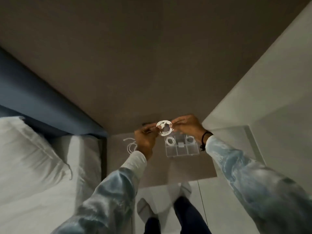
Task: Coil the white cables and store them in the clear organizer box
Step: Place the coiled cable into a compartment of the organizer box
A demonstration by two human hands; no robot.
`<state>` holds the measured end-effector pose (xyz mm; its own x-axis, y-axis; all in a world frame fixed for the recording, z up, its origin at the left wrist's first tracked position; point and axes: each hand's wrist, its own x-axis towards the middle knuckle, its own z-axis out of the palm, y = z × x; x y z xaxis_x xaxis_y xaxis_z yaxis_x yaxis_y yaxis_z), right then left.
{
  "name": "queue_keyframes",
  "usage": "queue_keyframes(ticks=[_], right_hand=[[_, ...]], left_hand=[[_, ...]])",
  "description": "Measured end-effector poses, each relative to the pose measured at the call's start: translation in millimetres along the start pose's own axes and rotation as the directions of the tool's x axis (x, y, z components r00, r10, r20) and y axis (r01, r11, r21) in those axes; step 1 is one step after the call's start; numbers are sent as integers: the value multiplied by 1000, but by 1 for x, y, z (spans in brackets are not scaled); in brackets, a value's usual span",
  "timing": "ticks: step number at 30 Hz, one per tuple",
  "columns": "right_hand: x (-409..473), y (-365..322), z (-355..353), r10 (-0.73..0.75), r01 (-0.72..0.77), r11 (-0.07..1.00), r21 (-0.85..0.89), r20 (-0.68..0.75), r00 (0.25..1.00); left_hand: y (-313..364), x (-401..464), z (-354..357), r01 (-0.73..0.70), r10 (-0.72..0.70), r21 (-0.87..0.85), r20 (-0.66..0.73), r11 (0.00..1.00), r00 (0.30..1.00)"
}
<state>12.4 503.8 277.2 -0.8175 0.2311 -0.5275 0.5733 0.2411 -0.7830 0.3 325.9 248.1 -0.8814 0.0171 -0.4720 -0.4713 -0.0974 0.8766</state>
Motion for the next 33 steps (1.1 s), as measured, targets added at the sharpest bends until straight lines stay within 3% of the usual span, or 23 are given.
queue_keyframes(ticks=[6, 11, 16, 20, 23, 26, 27, 29, 31, 33], right_hand=[[100, 169, 30, 168, -168, 983, -71, -4, 986], [157, 268, 66, 269, -269, 962, -40, -17, 963], [181, 307, 87, 186, -193, 971, -143, -61, 981], [183, 312, 96, -23, -1, 918, -396, -56, 998], [183, 312, 101, -101, 70, 826, -560, -24, 995], [183, 310, 106, -130, 77, 790, -608, -44, 991], [182, 308, 108, -152, 83, 798, -597, -67, 986], [179, 301, 117, -204, 124, 825, -551, -86, 975], [175, 293, 131, -240, 174, 831, -529, -58, 969], [174, 286, 149, -267, 233, 815, -530, 12, 964]], left_hand=[[-164, 71, 27, 151, -129, 232, -106, 961, 986], [-268, 119, 22, 139, -83, 523, -129, 841, 988], [-309, 147, 17, -33, 81, 720, -32, 693, 996], [-321, 155, 12, -139, 149, 839, 69, 527, 986], [-320, 159, 10, -186, 166, 857, 119, 481, 979], [-320, 158, -2, -203, 214, 843, 107, 499, 971], [-321, 156, -10, -173, 227, 823, 55, 542, 972], [-321, 152, -35, -9, 225, 741, -192, 671, 955], [-322, 154, -64, 203, 184, 620, -502, 758, 845], [-320, 163, -88, 360, 102, 512, -671, 780, 735]])
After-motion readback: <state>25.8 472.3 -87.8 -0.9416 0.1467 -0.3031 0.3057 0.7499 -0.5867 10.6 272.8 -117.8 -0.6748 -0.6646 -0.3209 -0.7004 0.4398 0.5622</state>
